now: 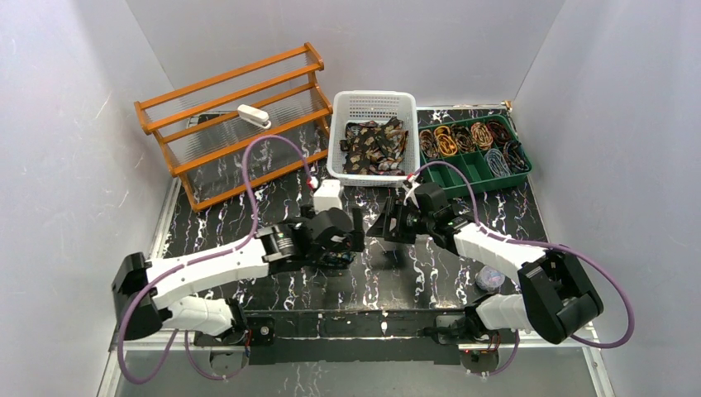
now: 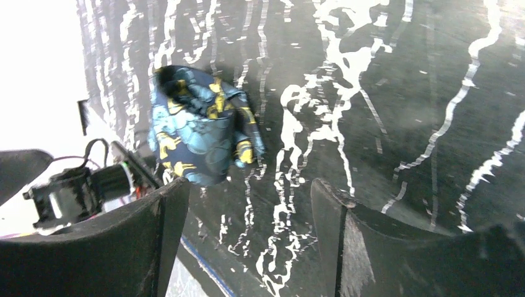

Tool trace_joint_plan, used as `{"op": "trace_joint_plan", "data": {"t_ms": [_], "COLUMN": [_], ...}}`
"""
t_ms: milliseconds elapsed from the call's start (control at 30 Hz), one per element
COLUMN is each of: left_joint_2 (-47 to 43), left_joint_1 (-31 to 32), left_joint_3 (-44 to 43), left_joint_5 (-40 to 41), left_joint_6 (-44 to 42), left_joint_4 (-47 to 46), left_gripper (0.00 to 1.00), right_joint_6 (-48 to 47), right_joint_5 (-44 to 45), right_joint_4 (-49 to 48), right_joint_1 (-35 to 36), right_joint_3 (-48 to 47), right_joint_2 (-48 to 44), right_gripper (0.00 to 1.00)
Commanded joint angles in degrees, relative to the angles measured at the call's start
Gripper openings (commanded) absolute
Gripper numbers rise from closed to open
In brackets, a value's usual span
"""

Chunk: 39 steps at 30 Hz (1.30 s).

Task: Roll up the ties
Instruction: Roll the tie at the center of the board, then pick up the tie at the center of the board.

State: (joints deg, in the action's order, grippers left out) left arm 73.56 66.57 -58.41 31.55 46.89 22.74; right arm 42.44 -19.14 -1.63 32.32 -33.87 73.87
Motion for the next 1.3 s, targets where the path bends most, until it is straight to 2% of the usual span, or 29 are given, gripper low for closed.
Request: {"op": "trace_joint_plan", "data": {"t_ms": [0, 133, 300, 433, 600, 867, 1033, 1267], "left_joint_2": [-6.0, -13.1, -20.1, -21.5, -22.6, -21.5, -20.1, -19.1], "left_joint_1": [-5.0, -11.1, -20.4, -25.9, -30.6, -33.3, -33.5, -33.5], "left_joint_3": [7.2, 14.6, 22.4, 27.2, 33.0, 38.2, 40.0, 41.4], "left_joint_5": [-2.5, -6.0, -14.7, -22.4, -30.4, -36.3, -38.7, -39.2], "left_joint_6": [0.8, 1.7, 1.1, 0.8, 2.2, 4.2, 5.0, 5.4], "left_joint_4": [1.0, -0.3, -4.1, -7.6, -15.5, -22.4, -27.3, -29.3], "left_gripper": [0.95, 0.98, 0.98, 0.98, 0.98, 0.98, 0.98, 0.98], "right_joint_6": [-1.4, -1.3, -1.3, -1.6, -2.1, -2.9, -3.6, -3.5], "right_joint_5": [-9.4, -12.8, -13.5, -13.0, -12.8, -12.6, -11.8, -10.0], "right_joint_4": [-8.1, -10.1, -10.5, -10.0, -7.7, -6.5, -5.9, -5.6], "right_joint_1": [0.0, 0.6, 3.6, 6.6, 8.6, 8.9, 8.8, 8.9], "right_joint_3": [-1.8, -2.7, -5.1, -7.8, -11.2, -11.4, -10.7, -9.7], "right_joint_2": [0.7, 3.3, 7.8, 12.2, 17.5, 20.9, 22.8, 23.2], "right_gripper": [0.82, 0.85, 0.85, 0.85, 0.78, 0.65, 0.59, 0.54]}}
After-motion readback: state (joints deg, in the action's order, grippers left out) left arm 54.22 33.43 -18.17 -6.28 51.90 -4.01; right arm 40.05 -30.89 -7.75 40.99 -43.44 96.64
